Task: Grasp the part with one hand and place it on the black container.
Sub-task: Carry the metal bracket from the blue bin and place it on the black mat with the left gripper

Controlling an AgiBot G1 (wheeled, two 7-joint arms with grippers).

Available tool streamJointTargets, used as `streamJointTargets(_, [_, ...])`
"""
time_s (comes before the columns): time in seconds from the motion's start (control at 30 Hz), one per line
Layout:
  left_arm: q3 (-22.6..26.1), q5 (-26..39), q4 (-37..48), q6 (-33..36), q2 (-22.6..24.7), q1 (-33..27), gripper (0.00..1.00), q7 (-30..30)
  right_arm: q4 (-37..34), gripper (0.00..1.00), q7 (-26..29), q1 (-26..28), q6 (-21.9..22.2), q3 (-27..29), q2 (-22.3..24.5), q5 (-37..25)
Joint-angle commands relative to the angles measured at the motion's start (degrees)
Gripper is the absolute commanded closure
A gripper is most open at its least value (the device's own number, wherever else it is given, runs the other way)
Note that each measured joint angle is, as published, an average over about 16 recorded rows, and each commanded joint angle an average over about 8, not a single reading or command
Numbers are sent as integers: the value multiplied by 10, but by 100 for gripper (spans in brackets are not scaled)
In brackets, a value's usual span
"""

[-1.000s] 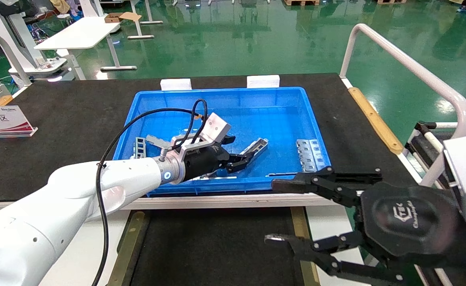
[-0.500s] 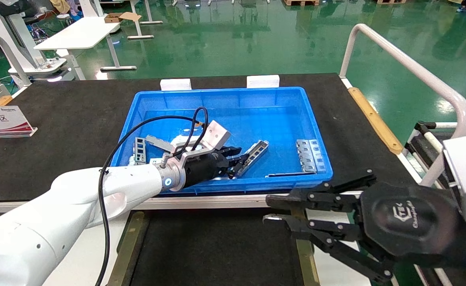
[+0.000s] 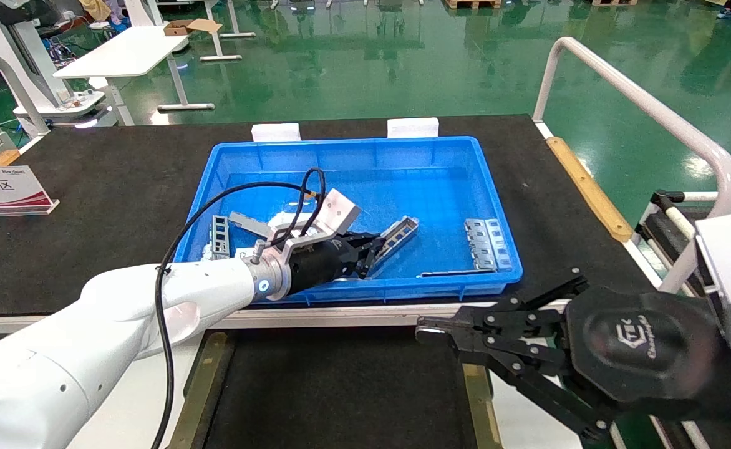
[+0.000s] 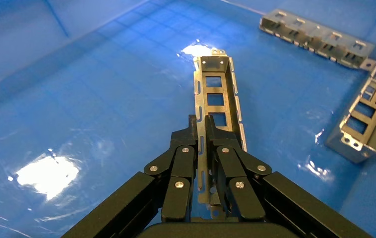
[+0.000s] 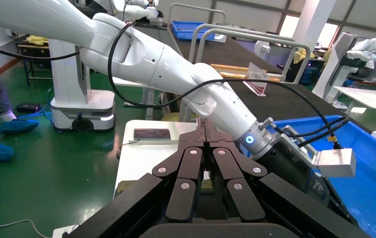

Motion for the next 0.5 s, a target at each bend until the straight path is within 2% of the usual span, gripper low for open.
streamJointTargets(0.03, [3, -4, 1, -2, 0, -1, 100, 1, 0, 100, 0, 0, 0, 0, 0, 0])
streamJointTargets(0.5, [-7, -67, -2, -10, 0, -38, 100, 5, 0, 100, 0, 0, 0, -1, 0, 0])
